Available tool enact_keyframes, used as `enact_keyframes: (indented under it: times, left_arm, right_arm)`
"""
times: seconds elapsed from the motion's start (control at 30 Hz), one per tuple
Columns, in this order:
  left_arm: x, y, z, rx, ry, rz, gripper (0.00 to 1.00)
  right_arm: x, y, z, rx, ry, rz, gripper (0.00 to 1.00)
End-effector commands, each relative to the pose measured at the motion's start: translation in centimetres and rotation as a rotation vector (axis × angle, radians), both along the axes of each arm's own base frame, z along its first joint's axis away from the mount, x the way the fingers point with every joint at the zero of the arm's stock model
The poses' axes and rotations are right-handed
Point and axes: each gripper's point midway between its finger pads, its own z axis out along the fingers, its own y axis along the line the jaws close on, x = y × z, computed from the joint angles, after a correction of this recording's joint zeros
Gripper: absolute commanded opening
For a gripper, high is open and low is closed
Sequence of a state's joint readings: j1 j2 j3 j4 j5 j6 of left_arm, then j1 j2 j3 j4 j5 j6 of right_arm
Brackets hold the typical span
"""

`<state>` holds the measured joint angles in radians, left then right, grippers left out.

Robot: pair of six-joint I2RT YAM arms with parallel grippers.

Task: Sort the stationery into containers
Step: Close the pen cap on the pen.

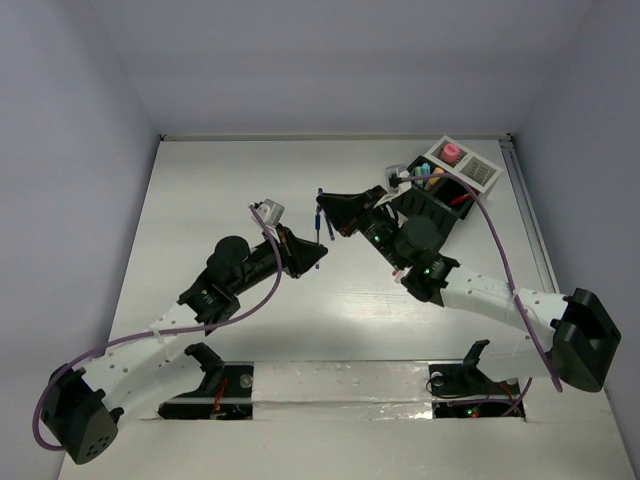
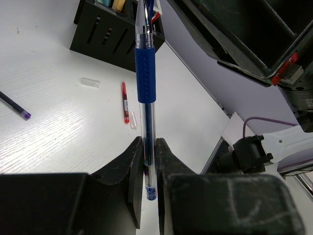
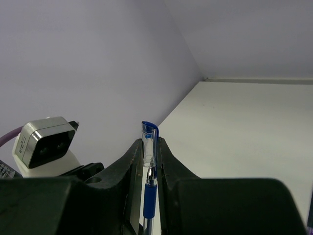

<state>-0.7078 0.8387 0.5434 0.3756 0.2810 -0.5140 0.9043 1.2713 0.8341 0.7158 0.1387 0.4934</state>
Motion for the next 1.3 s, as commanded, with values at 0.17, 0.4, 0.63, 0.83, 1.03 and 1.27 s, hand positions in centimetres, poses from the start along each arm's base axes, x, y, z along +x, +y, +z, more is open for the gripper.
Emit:
enact_keyframes:
  times: [0.17,0.4,0.63,0.83,1.03,1.27]
  left_arm:
    - [0.2,-0.7,6.1,-0.098,-0.143,-0.023,0.00]
    - [0.0,-0.6,6.6,-0.106,-0.155,-0.027,0.00]
    - [-0.6,-1.5,7.0,-0.131,-0.151,-0.091,0.00]
    - [-0.5,-1.5,7.5,-0.146,-0.160,-0.087,0.00]
    - [-0.8,-1.3,8.0,-0.157,-0.170,-0.089,0.00]
    - [-1.2,-1.4,7.5,-0.165,-0.156,-0.106,0.00]
  right_arm:
    - [-0.2,0.8,-1.1,-0.046,0.000,0.027,0.00]
    - [0.4,0.4,-1.4,-0.082,-0.009,-0.015,0.00]
    - [0.8,0.3,-0.9,-0.118,-0.044,-0.043,0.00]
    - [0.6,0.3,-0.7,-0.125,-0.063,-0.031,0.00]
    - [0.9,-0.4,-0.5,-0.121,-0.058,-0.069,0.00]
    - [0.1,0.0,0.8,-0.110,-0.081,-0.023,0.00]
